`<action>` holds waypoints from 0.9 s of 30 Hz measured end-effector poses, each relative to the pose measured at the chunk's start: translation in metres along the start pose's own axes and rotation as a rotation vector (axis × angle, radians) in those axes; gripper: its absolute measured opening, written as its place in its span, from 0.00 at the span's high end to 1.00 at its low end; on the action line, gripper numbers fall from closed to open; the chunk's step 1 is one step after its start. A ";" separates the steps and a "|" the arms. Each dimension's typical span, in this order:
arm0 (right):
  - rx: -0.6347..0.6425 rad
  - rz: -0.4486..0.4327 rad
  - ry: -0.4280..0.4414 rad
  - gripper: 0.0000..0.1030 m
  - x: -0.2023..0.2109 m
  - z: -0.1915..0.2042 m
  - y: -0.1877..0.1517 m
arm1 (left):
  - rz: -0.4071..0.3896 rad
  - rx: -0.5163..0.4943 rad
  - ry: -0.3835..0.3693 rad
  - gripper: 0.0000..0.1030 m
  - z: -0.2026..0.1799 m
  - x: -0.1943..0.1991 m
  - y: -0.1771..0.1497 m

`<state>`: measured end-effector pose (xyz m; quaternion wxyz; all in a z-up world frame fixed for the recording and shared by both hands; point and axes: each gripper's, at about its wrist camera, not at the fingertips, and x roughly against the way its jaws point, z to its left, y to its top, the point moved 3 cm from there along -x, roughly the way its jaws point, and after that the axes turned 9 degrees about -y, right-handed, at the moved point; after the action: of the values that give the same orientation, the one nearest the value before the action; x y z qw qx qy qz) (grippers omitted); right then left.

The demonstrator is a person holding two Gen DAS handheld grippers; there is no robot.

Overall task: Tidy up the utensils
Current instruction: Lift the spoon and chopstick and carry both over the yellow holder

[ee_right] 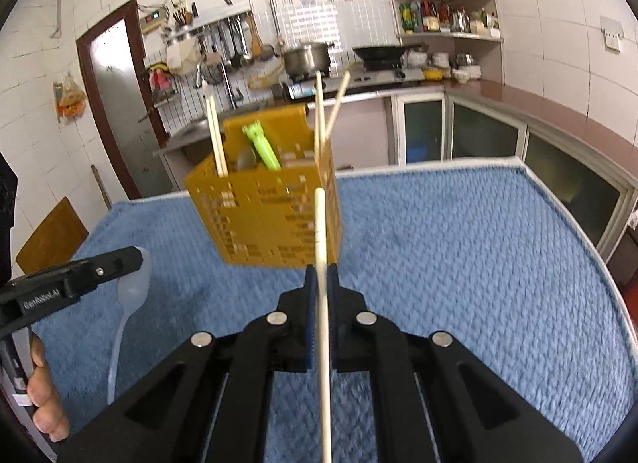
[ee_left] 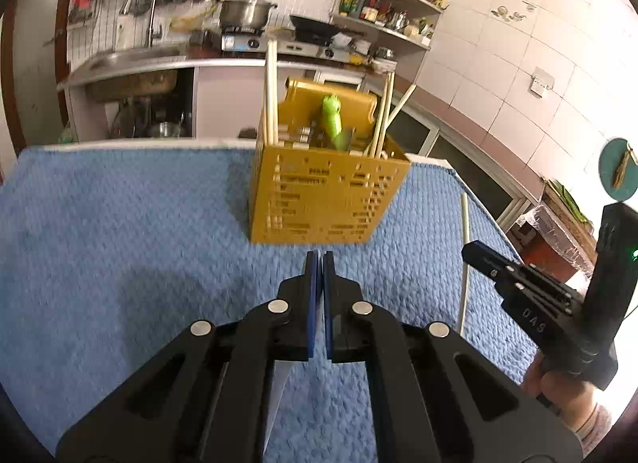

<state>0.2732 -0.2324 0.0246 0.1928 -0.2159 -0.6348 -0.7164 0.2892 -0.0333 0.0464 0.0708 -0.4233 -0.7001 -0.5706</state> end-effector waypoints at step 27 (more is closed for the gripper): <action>0.048 -0.365 0.017 0.96 0.055 0.025 0.187 | -0.451 -0.191 -0.273 0.98 -0.043 0.033 0.182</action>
<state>0.3325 -0.2302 0.2121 0.0702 -0.0865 -0.6786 -0.7260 0.3744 -0.0548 0.2143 -0.1929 -0.3346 -0.7227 -0.5731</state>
